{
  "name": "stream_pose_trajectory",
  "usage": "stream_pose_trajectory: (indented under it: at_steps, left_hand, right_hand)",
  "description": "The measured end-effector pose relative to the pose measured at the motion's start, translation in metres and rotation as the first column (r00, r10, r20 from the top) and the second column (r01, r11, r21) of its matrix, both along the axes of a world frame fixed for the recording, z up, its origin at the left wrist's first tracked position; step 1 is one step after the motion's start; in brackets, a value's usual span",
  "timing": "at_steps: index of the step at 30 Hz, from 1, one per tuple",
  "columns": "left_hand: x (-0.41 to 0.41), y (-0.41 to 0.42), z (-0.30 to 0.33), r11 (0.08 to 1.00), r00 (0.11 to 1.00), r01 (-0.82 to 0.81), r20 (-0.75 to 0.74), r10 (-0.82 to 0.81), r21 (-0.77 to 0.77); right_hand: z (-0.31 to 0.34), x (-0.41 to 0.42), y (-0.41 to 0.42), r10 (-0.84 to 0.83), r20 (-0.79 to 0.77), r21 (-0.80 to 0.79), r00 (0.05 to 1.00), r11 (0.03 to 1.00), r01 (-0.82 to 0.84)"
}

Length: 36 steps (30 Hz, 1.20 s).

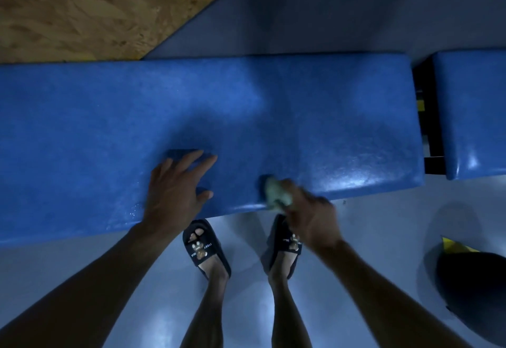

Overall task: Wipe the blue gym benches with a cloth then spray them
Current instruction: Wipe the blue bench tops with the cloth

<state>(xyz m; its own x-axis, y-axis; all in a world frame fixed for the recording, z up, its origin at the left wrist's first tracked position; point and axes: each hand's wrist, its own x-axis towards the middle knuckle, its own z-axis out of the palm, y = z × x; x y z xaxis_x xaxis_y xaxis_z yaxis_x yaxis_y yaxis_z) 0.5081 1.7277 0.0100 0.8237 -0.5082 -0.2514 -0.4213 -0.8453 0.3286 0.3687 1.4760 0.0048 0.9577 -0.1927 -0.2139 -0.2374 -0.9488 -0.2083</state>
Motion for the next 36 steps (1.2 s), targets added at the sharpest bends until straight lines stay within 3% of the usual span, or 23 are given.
stream_pose_trajectory:
  at_steps: [2, 4, 6, 9, 11, 14, 16, 18, 20, 22, 24, 26, 28, 31, 33, 35, 36]
  left_hand:
    - [0.01, 0.009, 0.002, 1.0, 1.0, -0.009, 0.019, 0.01, -0.012]
    - [0.021, 0.021, 0.003, 1.0, 0.999, -0.016, 0.043, 0.015, 0.022]
    - [0.031, 0.032, 0.002, 0.997, 0.999, -0.021, 0.042, 0.018, 0.075]
    - [0.032, 0.043, -0.003, 0.994, 0.999, -0.017, 0.044, 0.012, 0.11]
    - [0.03, 0.043, -0.006, 0.994, 0.998, -0.018, 0.054, 0.013, 0.106]
    - [0.029, 0.038, -0.005, 0.994, 0.998, -0.044, 0.039, 0.04, 0.101]
    - [0.032, 0.036, -0.003, 0.993, 0.998, -0.044, 0.038, 0.04, 0.112]
    - [0.034, 0.037, -0.002, 0.991, 0.998, -0.042, 0.041, 0.037, 0.13]
    - [0.036, 0.038, -0.003, 0.989, 0.999, -0.041, 0.034, 0.036, 0.14]
    - [0.036, 0.038, -0.005, 0.989, 0.999, -0.039, 0.029, 0.035, 0.142]
    - [0.035, 0.038, -0.006, 0.989, 0.999, -0.042, 0.034, 0.038, 0.138]
    - [0.034, 0.037, -0.007, 0.991, 0.999, -0.043, 0.037, 0.038, 0.13]
    - [0.034, 0.038, -0.007, 0.991, 0.999, -0.043, 0.033, 0.039, 0.129]
    - [0.036, 0.038, -0.006, 0.99, 0.999, -0.04, 0.036, 0.036, 0.138]
    - [0.038, 0.037, -0.005, 0.987, 0.999, -0.043, 0.025, 0.039, 0.156]
    - [0.038, 0.037, -0.005, 0.985, 0.999, -0.043, 0.025, 0.04, 0.166]
    - [0.037, 0.037, -0.005, 0.985, 0.999, -0.045, 0.028, 0.041, 0.167]
  right_hand:
    - [0.007, -0.013, -0.048, -0.305, -0.019, -0.046, 0.952, 0.952, 0.303]
    - [0.013, -0.022, -0.076, -0.549, 0.034, -0.066, 0.835, 0.832, 0.55]
    - [0.01, -0.022, -0.074, -0.625, 0.059, -0.089, 0.778, 0.773, 0.628]
    - [-0.008, -0.005, -0.019, -0.651, 0.03, -0.015, 0.758, 0.758, 0.652]
    - [-0.012, 0.007, 0.034, -0.584, 0.0, 0.095, 0.812, 0.808, 0.581]
    - [0.002, 0.019, 0.085, -0.159, 0.0, 0.191, 0.987, 0.969, 0.156]
    - [0.005, 0.027, 0.066, 0.122, -0.009, 0.152, 0.993, 0.981, -0.119]
    - [0.004, 0.032, 0.022, 0.188, -0.029, 0.059, 0.982, 0.981, -0.186]
    - [0.007, 0.034, -0.033, -0.009, -0.014, -0.055, 1.0, 0.998, 0.008]
    - [0.016, 0.038, -0.074, -0.303, -0.003, -0.142, 0.953, 0.944, 0.299]
    - [0.013, 0.042, -0.075, -0.512, 0.015, -0.177, 0.859, 0.844, 0.506]
    - [0.001, 0.051, -0.04, -0.589, 0.005, -0.117, 0.808, 0.802, 0.585]
    - [-0.013, 0.057, 0.021, -0.489, 0.043, -0.02, 0.871, 0.871, 0.49]
    - [-0.009, 0.06, 0.099, -0.065, 0.028, 0.061, 0.997, 0.996, 0.063]
    - [-0.001, 0.065, 0.094, 0.184, 0.024, 0.097, 0.983, 0.978, -0.186]
    - [0.0, 0.069, 0.049, 0.228, 0.01, 0.01, 0.974, 0.974, -0.228]
    - [0.0, 0.07, 0.019, 0.162, -0.005, -0.075, 0.987, 0.984, -0.162]
